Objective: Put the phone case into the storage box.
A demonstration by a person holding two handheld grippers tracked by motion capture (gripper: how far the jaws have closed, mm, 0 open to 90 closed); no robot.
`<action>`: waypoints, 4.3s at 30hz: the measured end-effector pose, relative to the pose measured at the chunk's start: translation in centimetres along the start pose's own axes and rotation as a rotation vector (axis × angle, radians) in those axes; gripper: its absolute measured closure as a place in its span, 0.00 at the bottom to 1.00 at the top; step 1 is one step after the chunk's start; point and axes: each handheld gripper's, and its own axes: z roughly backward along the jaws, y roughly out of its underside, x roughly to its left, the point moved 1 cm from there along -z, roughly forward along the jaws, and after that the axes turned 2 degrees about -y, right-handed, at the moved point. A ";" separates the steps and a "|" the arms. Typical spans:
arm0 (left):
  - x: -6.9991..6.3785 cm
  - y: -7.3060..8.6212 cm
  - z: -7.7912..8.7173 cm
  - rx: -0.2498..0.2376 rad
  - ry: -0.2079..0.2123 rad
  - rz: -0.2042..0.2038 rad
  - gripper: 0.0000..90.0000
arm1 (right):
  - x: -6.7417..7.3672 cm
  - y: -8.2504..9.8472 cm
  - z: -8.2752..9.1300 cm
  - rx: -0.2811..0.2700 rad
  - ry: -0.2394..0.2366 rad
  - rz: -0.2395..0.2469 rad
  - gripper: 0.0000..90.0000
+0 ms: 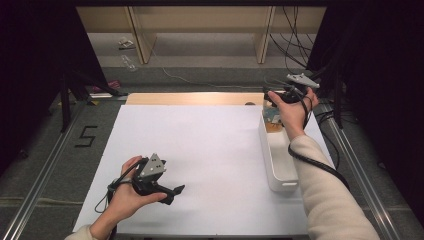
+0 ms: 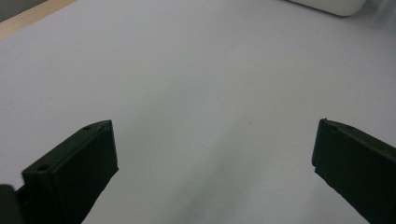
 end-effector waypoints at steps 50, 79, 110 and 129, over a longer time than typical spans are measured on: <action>0.3 0.0 0.1 -0.012 -0.018 0.022 0.00 | 2.1 4.3 8.3 0.057 -0.186 0.088 0.16; 0.4 -0.1 0.3 -0.021 -0.024 0.033 0.00 | 2.7 5.7 11.8 0.084 -0.299 0.129 0.17; 0.6 0.0 0.4 -0.026 -0.033 0.040 0.00 | 2.4 7.4 14.5 0.086 -0.361 0.156 0.16; 0.6 0.0 0.4 -0.027 -0.035 0.040 0.00 | 2.4 7.6 16.2 0.072 -0.380 0.163 0.15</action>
